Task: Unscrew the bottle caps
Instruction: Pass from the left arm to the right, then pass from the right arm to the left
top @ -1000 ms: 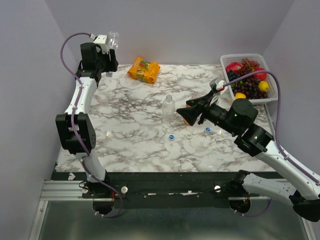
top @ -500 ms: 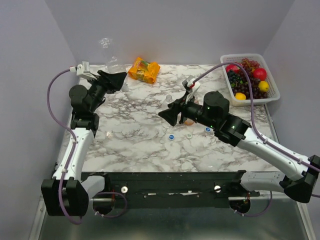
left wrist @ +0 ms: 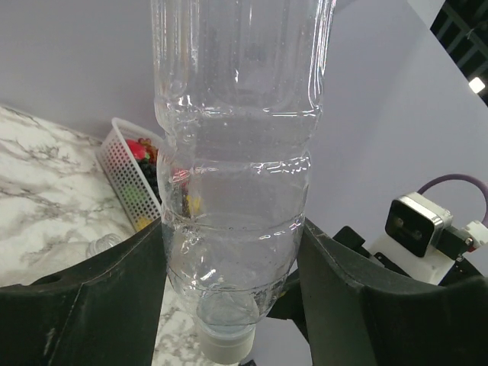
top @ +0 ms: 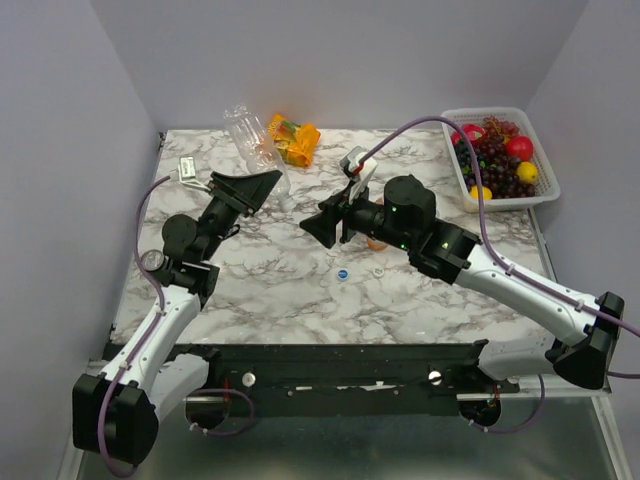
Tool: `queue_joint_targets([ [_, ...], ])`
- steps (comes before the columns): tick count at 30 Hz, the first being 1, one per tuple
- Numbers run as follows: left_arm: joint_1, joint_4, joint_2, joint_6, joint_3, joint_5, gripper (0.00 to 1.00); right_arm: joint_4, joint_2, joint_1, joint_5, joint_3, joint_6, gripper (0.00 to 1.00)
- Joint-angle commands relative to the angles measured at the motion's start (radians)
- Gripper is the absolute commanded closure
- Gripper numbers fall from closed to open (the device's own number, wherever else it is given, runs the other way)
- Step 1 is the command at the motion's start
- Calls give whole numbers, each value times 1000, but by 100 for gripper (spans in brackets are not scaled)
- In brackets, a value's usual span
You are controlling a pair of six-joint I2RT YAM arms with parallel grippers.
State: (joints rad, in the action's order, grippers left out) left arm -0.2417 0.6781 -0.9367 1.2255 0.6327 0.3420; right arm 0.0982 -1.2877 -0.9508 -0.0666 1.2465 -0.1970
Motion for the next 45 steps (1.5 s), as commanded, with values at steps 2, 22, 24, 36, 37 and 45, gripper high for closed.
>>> queue_joint_targets([
  [2, -59, 64, 16, 48, -10, -66, 51, -17, -35, -16, 5, 54, 21, 31],
  [22, -228, 64, 24, -14, -27, -124, 51, 41, -113, -17, 60, 126, 15, 79],
  [24, -235, 64, 27, -20, -30, -123, 46, 54, -120, -16, 91, 131, 8, 90],
  [36, -231, -247, 125, -367, 59, -17, 1, 136, -81, -13, 280, 163, 39, 99],
  [37, -231, -282, 137, -392, 68, -15, 1, 150, -76, -11, 289, 169, 45, 99],
  [45, -228, -696, 306, -746, 194, -80, 1, 336, 5, 27, 298, 234, 108, 99],
])
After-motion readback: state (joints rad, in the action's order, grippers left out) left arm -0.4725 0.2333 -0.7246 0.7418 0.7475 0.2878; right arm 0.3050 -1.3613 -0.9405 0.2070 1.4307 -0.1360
